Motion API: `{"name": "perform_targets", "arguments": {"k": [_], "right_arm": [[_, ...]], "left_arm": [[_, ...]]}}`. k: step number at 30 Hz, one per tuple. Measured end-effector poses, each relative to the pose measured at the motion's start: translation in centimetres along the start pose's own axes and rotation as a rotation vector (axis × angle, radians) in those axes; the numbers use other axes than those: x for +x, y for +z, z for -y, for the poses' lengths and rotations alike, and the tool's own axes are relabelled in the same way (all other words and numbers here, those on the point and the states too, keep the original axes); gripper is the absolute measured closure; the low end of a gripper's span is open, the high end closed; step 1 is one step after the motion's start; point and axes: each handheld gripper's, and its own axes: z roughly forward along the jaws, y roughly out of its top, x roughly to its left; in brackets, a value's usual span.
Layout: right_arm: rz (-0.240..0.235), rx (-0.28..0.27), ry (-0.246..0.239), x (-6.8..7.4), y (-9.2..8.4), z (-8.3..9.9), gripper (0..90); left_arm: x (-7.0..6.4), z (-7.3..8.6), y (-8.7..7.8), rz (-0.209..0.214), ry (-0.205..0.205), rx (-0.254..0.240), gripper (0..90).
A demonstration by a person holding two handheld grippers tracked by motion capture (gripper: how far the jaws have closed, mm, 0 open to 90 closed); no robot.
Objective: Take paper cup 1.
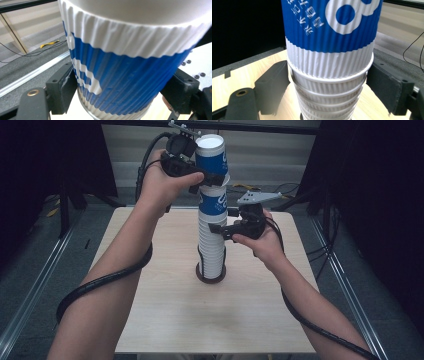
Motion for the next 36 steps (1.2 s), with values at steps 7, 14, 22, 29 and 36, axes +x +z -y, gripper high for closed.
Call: {"name": "perform_targets", "arguments": {"k": [7, 14, 22, 29, 36], "right_arm": [[0.001, 0.001, -0.002, 0.0, 0.1, 0.0, 17.4], [0.006, 0.008, -0.007, 0.0, 0.1, 0.2, 17.4], [0.006, 0.012, -0.007, 0.0, 0.1, 0.4, 17.3], [0.008, 0.014, -0.004, 0.1, 0.0, 0.6, 17.4], [0.006, 0.017, -0.004, 0.1, -0.2, 0.9, 17.4]], "left_arm": [[0.1, -0.2, -0.8, 0.001, 0.001, 0.003, 21.1], [0.5, 0.3, -1.7, 0.006, -0.013, 0.006, 21.0], [1.1, 1.0, -2.9, 0.001, -0.032, -0.005, 21.0], [1.8, 1.9, -4.2, -0.009, -0.048, -0.011, 21.0], [2.2, 3.1, -5.3, -0.013, -0.057, -0.014, 21.0]]}}
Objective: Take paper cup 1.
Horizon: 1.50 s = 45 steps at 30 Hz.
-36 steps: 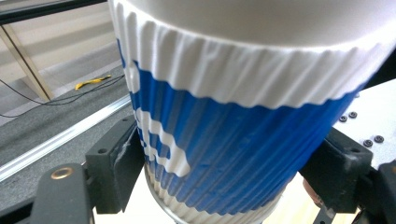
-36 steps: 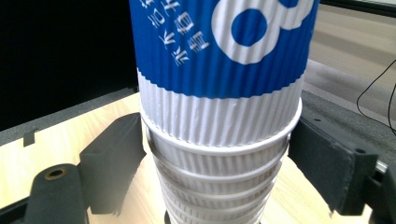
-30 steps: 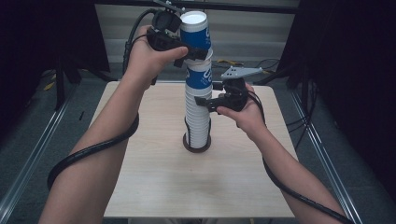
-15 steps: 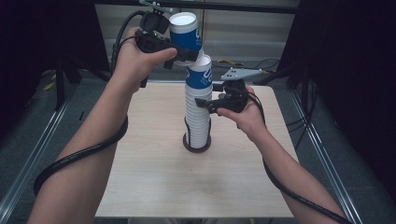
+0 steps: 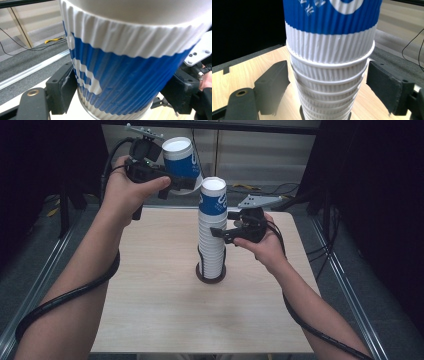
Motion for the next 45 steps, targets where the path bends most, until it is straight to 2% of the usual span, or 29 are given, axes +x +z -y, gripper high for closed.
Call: {"name": "perform_targets", "arguments": {"k": [9, 21, 27, 28, 37, 39, 45], "right_arm": [[0.0, 0.008, -0.004, 0.1, -0.1, 0.5, 17.3], [-0.012, 0.015, -0.006, 0.1, -0.5, 1.2, 17.2], [-0.021, 0.028, -0.012, 0.1, -0.7, 1.7, 17.1], [-0.024, 0.037, -0.017, 0.2, -0.8, 1.8, 17.1], [-0.042, 0.047, -0.021, 0.1, -1.2, 2.5, 16.8], [-0.047, 0.055, -0.017, 0.1, -1.4, 2.9, 16.8], [-0.059, 0.067, -0.023, 0.1, -1.5, 3.5, 16.6]], "left_arm": [[0.5, 1.3, -1.2, -0.008, -0.008, -0.008, 21.1], [0.9, 3.8, -1.8, -0.009, 0.01, 0.024, 21.1], [1.4, 5.4, -1.6, -0.012, 0.017, 0.054, 21.1], [1.4, 5.9, -1.6, -0.015, 0.024, 0.071, 21.2], [1.5, 7.6, -1.4, -0.011, 0.042, 0.114, 21.3], [1.4, 8.1, -1.2, -0.018, 0.059, 0.139, 21.4], [1.4, 9.2, -0.6, -0.001, 0.075, 0.17, 21.4]]}}
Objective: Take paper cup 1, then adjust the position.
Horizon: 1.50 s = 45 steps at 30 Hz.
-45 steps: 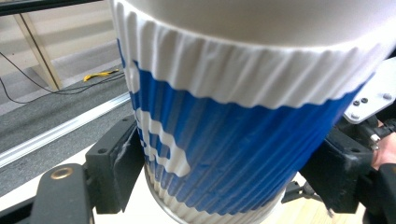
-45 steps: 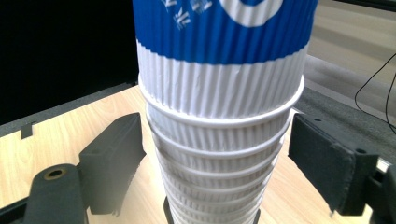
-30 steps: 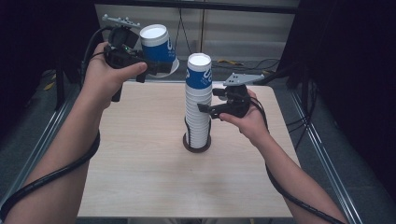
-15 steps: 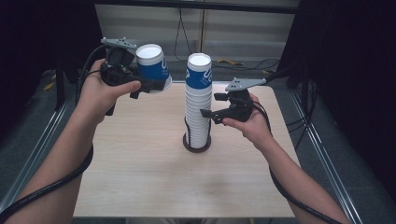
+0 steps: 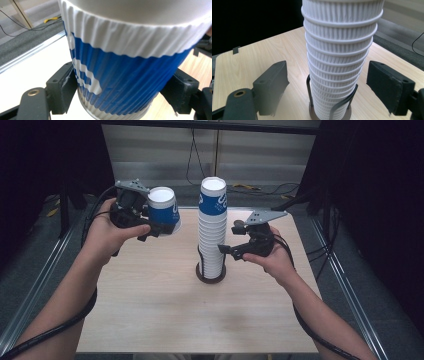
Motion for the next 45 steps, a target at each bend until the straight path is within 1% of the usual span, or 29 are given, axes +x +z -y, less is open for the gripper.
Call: {"name": "perform_targets", "arguments": {"k": [4, 5, 8, 10, 11, 14, 15, 18, 20, 21, 22, 24, 26, 27, 28, 29, 30, 31, 32, 33, 34, 35, 36, 37, 38, 39, 40, 42, 45], "right_arm": [[-0.003, 0.001, 0.007, -0.1, -0.1, 0.4, 16.6], [-0.006, 0.002, 0.01, -0.1, -0.1, 0.5, 16.6], [-0.007, 0.014, 0.006, 0.0, -0.2, 0.9, 16.6], [-0.009, 0.013, 0.004, -0.1, -0.2, 1.1, 16.6], [-0.014, 0.019, 0.01, -0.1, -0.3, 1.3, 16.6], [-0.012, 0.017, 0.006, -0.2, -0.4, 1.4, 16.5], [-0.015, 0.015, 0.007, -0.2, -0.5, 1.5, 16.5], [-0.017, 0.011, 0.006, -0.2, -0.5, 1.7, 16.5], [-0.016, 0.013, 0.016, -0.2, -0.5, 2.0, 15.9], [-0.015, 0.019, 0.025, -0.3, -0.6, 2.2, 15.5], [-0.015, 0.019, 0.025, -0.3, -0.6, 2.2, 15.5], [-0.018, 0.01, 0.026, -0.3, -0.8, 2.4, 15.3], [-0.015, 0.007, 0.029, -0.3, -1.0, 2.6, 14.9], [-0.02, 0.011, 0.031, -0.3, -1.0, 2.7, 14.5], [-0.02, 0.011, 0.031, -0.3, -1.0, 2.7, 14.5], [-0.02, 0.02, 0.021, -0.2, -1.1, 2.9, 14.3], [-0.02, 0.02, 0.021, -0.2, -1.1, 2.9, 14.3], [-0.021, 0.02, 0.021, -0.2, -1.1, 2.9, 14.3], [-0.02, 0.019, 0.019, -0.1, -1.2, 3.0, 14.3], [-0.022, 0.022, 0.02, -0.1, -1.2, 3.1, 14.3], [-0.023, 0.025, 0.016, 0.0, -1.2, 3.1, 14.3], [-0.028, 0.024, 0.013, 0.1, -1.1, 3.2, 14.3], [-0.03, 0.028, 0.011, 0.2, -1.1, 3.2, 14.3], [-0.032, 0.029, 0.01, 0.2, -1.1, 3.3, 14.2], [-0.036, 0.03, 0.011, 0.3, -1.1, 3.3, 14.0], [-0.038, 0.03, 0.01, 0.3, -1.1, 3.4, 14.0], [-0.04, 0.032, 0.006, 0.4, -1.1, 3.4, 14.0], [-0.044, 0.035, 0.0, 0.6, -1.1, 3.5, 14.0], [-0.052, 0.034, 0.002, 0.7, -1.0, 3.8, 14.0]], "left_arm": [[0.0, 0.5, 0.4, 0.002, 0.005, 0.016, 21.5], [-0.1, 0.7, 0.7, 0.008, 0.0, 0.02, 21.5], [-0.1, 1.1, 1.0, 0.015, 0.009, 0.033, 21.6], [-0.2, 1.3, 1.3, 0.021, 0.015, 0.045, 21.6], [-0.3, 1.5, 1.5, 0.02, 0.02, 0.06, 21.6], [-0.4, 1.7, 1.8, 0.025, 0.02, 0.068, 21.6], [-0.4, 1.7, 1.8, 0.025, 0.031, 0.076, 21.7], [-0.6, 1.9, 2.1, 0.034, 0.041, 0.092, 21.7], [-0.8, 2.1, 2.4, 0.043, 0.05, 0.115, 21.7], [-0.9, 2.1, 2.5, 0.045, 0.057, 0.116, 21.7], [-1.0, 2.2, 2.6, 0.047, 0.054, 0.115, 21.7], [-1.3, 2.4, 2.8, 0.062, 0.068, 0.133, 21.6], [-1.5, 2.5, 3.0, 0.065, 0.076, 0.145, 21.7], [-1.6, 2.7, 3.1, 0.069, 0.096, 0.164, 21.7], [-1.6, 2.7, 3.1, 0.069, 0.096, 0.164, 21.7], [-1.9, 3.0, 3.3, 0.077, 0.082, 0.168, 21.8], [-1.9, 3.0, 3.3, 0.077, 0.082, 0.168, 21.8], [-2.0, 3.1, 3.4, 0.078, 0.1, 0.187, 21.8], [-2.2, 3.2, 3.4, 0.075, 0.1, 0.197, 21.8], [-2.2, 3.4, 3.5, 0.077, 0.109, 0.212, 21.8], [-2.3, 3.5, 3.6, 0.077, 0.103, 0.219, 21.8], [-2.4, 3.6, 3.6, 0.075, 0.113, 0.235, 21.8], [-2.5, 3.7, 3.7, 0.074, 0.123, 0.24, 21.8], [-2.6, 3.8, 3.8, 0.078, 0.121, 0.248, 21.8], [-2.7, 3.9, 3.9, 0.078, 0.119, 0.245, 21.8], [-2.8, 4.0, 3.9, 0.076, 0.131, 0.254, 21.8], [-2.9, 4.0, 4.0, 0.077, 0.125, 0.254, 21.8], [-3.1, 4.2, 4.3, 0.086, 0.13, 0.262, 21.7], [-3.5, 4.3, 4.8, 0.093, 0.15, 0.294, 21.8]]}}
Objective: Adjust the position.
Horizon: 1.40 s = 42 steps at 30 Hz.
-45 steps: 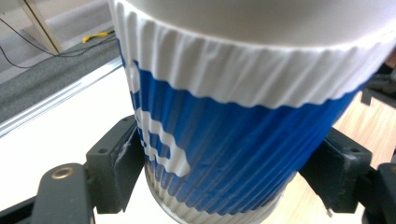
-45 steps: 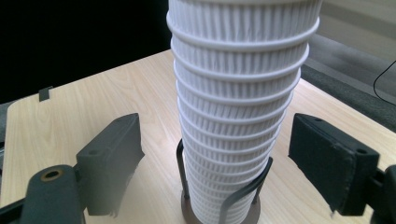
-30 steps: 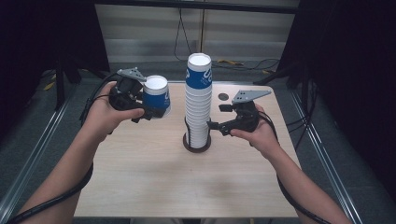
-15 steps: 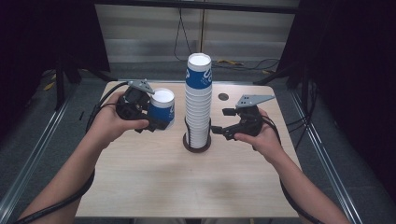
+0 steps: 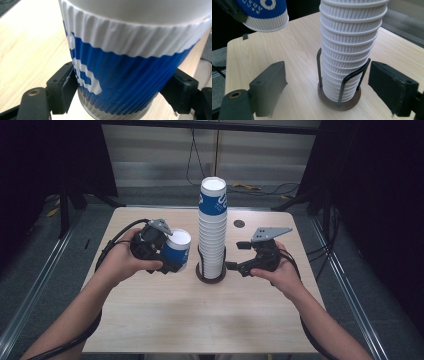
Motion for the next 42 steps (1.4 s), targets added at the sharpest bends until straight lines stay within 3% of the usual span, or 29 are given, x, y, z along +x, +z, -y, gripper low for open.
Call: {"name": "perform_targets", "arguments": {"k": [6, 15, 26, 42], "right_arm": [[-0.019, 0.013, -0.009, 0.1, 0.0, 0.7, 14.0], [-0.054, 0.034, -0.017, 0.4, 0.3, 2.5, 14.0], [-0.083, 0.051, -0.026, 0.9, 0.1, 3.9, 14.1], [-0.132, 0.061, -0.041, 1.5, 0.0, 5.5, 14.0]], "left_arm": [[-0.5, -0.2, 0.9, 0.014, 0.027, 0.054, 21.7], [-1.6, -0.1, 1.9, 0.031, 0.05, 0.061, 21.7], [-2.8, -0.2, 3.5, 0.041, 0.109, 0.154, 21.7], [-4.5, -0.6, 6.3, 0.103, 0.164, 0.221, 21.7]]}}
